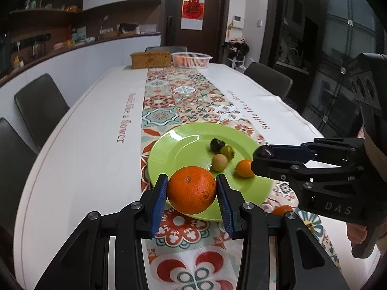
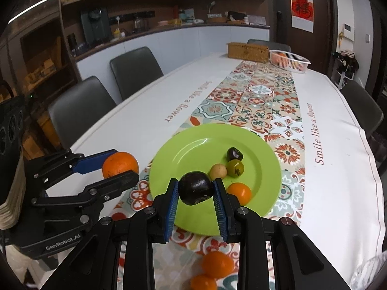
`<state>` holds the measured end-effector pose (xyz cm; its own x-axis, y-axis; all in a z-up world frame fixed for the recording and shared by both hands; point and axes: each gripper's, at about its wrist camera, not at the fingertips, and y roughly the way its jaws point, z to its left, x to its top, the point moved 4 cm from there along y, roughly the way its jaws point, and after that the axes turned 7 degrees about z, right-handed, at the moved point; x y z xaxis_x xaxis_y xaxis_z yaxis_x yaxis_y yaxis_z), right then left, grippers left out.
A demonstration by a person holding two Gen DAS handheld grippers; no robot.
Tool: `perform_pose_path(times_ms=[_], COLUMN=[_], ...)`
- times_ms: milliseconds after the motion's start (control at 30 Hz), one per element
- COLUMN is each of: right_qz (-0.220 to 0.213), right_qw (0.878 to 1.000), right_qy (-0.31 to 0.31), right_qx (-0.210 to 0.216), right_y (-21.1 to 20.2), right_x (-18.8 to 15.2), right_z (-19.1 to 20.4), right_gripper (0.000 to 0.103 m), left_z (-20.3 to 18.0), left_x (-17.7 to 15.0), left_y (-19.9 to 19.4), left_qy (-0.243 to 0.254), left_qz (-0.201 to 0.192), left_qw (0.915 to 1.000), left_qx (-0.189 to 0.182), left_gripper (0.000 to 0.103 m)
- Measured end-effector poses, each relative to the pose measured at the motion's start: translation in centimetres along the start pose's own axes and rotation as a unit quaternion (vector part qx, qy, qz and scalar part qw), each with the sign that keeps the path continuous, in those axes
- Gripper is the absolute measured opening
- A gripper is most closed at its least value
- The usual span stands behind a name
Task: Organize fruits
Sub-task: 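Carry the plum onto the green plate with the right tool while the left tool places the orange there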
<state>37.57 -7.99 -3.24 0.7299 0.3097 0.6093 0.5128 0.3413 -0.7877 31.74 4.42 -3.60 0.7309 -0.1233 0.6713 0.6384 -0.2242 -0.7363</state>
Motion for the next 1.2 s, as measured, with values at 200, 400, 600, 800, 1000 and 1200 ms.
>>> perform_pose_path(times_ms=[200,400,600,800,1000,1200], right_qz=[0.029,0.05,0.058,0.043,0.017,-0.011], right_qw=[1.0,0.999,0.998,0.999,0.999,0.999], right_qy=[-0.004,0.007,0.023,0.031,0.029,0.026], right_qx=[-0.005,-0.003,-0.004,-0.014,-0.025,-0.022], right_y=[2.7,4.6,5.3,4.0,1.0,-2.6], right_x=[0.2,0.1,0.2,-0.1,-0.8,-1.8], right_z=[-0.6,-1.4,-2.2,-2.8,-2.6,-2.1], right_gripper=[0.03,0.03,0.034,0.041,0.041,0.041], left_z=[0.8,1.1,1.0,0.6,-0.8,-2.6], left_x=[0.4,0.9,1.2,0.9,0.5,0.4], left_y=[3.0,5.0,5.2,3.2,0.0,-3.9], left_qy=[-0.006,-0.001,0.006,0.026,0.047,0.051], left_qz=[0.022,0.04,0.038,0.022,0.002,-0.03], left_qw=[0.9997,0.9992,0.9992,0.9984,0.9962,0.9958], left_qx=[0.0,-0.004,0.008,0.045,0.073,0.069], left_gripper=[0.04,0.04,0.048,0.052,0.057,0.066])
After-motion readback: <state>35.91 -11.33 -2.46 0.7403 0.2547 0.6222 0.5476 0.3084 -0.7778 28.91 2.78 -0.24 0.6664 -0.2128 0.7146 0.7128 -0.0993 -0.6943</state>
